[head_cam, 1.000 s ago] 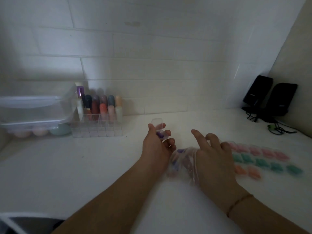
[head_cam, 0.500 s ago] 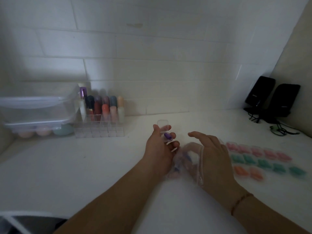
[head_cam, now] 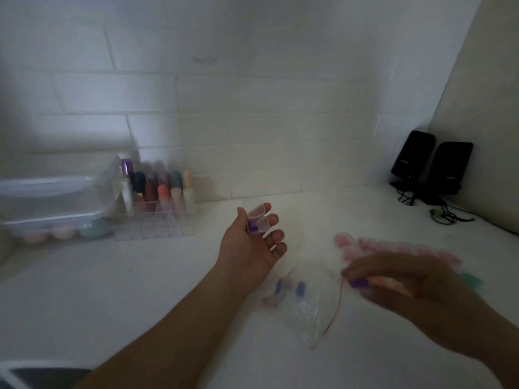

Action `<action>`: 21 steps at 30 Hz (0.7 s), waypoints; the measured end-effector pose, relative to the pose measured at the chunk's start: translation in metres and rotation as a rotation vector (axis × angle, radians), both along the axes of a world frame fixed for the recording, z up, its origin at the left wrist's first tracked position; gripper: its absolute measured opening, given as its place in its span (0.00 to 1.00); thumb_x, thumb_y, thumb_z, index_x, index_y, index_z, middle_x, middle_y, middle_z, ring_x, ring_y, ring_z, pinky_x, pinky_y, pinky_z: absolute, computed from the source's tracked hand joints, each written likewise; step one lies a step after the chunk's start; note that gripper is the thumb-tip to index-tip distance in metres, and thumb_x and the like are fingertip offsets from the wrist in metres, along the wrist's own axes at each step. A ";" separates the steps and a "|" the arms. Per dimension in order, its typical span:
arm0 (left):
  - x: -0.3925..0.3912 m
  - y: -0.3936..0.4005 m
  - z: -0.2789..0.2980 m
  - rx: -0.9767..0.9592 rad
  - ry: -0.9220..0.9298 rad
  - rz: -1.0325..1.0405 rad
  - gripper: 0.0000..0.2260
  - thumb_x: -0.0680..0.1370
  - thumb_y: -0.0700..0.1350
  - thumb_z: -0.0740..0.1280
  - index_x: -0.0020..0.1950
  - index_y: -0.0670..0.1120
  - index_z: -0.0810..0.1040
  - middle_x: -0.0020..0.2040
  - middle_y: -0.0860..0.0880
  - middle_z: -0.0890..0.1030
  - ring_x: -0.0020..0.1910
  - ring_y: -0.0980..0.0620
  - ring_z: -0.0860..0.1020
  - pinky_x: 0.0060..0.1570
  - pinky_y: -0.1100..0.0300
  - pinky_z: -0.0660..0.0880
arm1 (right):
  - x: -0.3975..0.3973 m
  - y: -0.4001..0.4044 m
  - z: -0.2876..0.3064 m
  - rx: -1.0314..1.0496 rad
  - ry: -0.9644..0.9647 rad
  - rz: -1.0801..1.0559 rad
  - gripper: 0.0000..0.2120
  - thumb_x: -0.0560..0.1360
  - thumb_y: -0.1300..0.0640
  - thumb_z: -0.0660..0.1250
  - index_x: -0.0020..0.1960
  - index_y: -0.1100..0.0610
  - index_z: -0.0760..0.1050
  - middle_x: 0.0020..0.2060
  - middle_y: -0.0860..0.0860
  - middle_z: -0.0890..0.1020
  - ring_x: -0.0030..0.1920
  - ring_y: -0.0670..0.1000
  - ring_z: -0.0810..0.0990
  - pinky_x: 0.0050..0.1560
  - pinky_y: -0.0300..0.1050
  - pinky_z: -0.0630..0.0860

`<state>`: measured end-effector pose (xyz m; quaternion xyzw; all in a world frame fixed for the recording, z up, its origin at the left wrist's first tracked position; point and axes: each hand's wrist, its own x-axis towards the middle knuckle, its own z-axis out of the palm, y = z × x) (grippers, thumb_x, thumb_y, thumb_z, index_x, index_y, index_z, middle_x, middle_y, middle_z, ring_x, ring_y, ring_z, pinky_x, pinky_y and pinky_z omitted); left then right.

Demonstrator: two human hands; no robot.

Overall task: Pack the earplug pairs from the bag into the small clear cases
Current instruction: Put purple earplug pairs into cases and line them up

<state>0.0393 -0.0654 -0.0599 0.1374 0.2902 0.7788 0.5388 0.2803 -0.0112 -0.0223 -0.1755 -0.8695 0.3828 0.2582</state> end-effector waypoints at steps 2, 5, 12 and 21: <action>0.004 0.000 0.012 0.028 0.031 0.001 0.22 0.83 0.58 0.51 0.54 0.45 0.77 0.38 0.48 0.76 0.29 0.50 0.70 0.31 0.61 0.69 | 0.008 0.008 0.008 -0.174 0.181 0.003 0.13 0.65 0.60 0.71 0.47 0.49 0.85 0.43 0.52 0.87 0.44 0.47 0.84 0.45 0.32 0.77; 0.021 0.000 0.030 0.062 0.089 -0.018 0.22 0.82 0.58 0.52 0.55 0.45 0.79 0.41 0.48 0.76 0.30 0.51 0.70 0.34 0.59 0.68 | 0.006 0.019 0.013 -0.182 0.257 -0.011 0.16 0.68 0.61 0.67 0.52 0.47 0.82 0.37 0.57 0.84 0.32 0.53 0.80 0.37 0.40 0.79; 0.114 0.021 0.053 0.062 0.141 -0.233 0.23 0.81 0.59 0.54 0.57 0.45 0.81 0.45 0.46 0.76 0.35 0.50 0.73 0.35 0.57 0.70 | 0.032 0.032 0.019 -0.303 0.611 0.010 0.16 0.65 0.49 0.76 0.52 0.53 0.83 0.45 0.59 0.85 0.42 0.56 0.84 0.48 0.47 0.81; 0.162 0.044 0.011 -0.039 0.174 -0.261 0.25 0.81 0.60 0.52 0.51 0.47 0.83 0.44 0.45 0.81 0.35 0.50 0.75 0.39 0.54 0.70 | 0.059 0.041 -0.005 0.303 0.330 -0.284 0.06 0.76 0.53 0.68 0.53 0.48 0.81 0.42 0.42 0.84 0.42 0.44 0.82 0.45 0.34 0.78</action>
